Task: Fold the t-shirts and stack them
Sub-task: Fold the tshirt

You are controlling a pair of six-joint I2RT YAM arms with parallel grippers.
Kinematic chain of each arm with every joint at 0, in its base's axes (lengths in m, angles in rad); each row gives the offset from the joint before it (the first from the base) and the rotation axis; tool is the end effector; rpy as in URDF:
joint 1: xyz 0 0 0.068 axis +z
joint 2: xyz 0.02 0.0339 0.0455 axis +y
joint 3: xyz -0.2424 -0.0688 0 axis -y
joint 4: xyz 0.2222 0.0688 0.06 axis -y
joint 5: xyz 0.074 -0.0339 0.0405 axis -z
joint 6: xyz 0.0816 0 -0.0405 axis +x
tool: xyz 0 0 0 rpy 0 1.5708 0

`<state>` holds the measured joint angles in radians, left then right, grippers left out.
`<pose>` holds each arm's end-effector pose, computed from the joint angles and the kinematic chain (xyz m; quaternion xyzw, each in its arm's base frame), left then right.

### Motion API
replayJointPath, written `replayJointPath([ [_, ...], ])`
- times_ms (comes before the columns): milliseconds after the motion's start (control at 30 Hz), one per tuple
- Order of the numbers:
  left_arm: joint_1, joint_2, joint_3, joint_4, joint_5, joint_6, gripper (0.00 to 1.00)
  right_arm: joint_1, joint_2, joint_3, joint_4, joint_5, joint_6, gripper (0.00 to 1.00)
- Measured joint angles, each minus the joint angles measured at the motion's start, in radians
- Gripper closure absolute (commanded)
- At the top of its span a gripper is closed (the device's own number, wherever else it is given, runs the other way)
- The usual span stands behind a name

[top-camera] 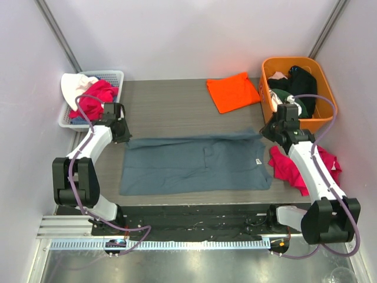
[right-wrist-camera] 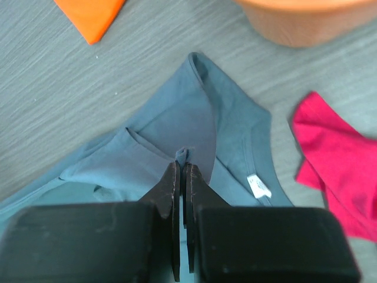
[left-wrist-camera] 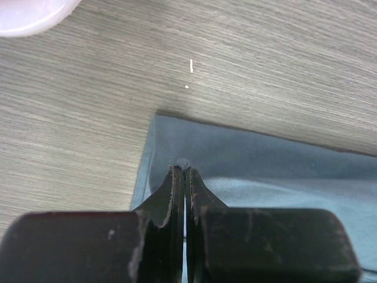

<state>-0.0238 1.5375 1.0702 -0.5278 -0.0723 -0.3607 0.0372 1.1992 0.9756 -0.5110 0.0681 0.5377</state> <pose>0.3220 -0.0018 0.1789 -0.1708 0.9429 -0.0202 0.2851 0.2773 0.0048 0.2444 0.2396 0.8815 0.0852 0.3980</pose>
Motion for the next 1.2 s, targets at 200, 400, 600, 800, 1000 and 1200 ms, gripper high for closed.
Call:
replayJointPath([
  [200,0.000,-0.009,-0.013,-0.005,-0.006,-0.003,1.00,0.000,-0.104,-0.010,-0.089,0.008,0.015,0.99],
  [400,0.000,-0.010,-0.021,-0.005,-0.005,-0.008,1.00,0.000,-0.210,-0.037,-0.178,-0.004,0.037,0.99],
  [600,0.000,-0.036,-0.060,-0.008,-0.002,-0.030,1.00,0.000,-0.287,-0.111,-0.262,-0.031,0.066,0.99],
  [800,0.000,-0.074,-0.092,-0.007,0.010,-0.055,1.00,0.000,-0.337,-0.152,-0.316,-0.044,0.084,0.99],
  [1000,0.000,-0.086,-0.127,-0.007,0.025,-0.082,1.00,0.000,-0.354,-0.170,-0.340,-0.075,0.098,0.99],
  [1200,0.000,-0.130,-0.167,-0.010,0.033,-0.108,1.00,0.000,-0.369,-0.179,-0.353,-0.082,0.101,0.99],
])
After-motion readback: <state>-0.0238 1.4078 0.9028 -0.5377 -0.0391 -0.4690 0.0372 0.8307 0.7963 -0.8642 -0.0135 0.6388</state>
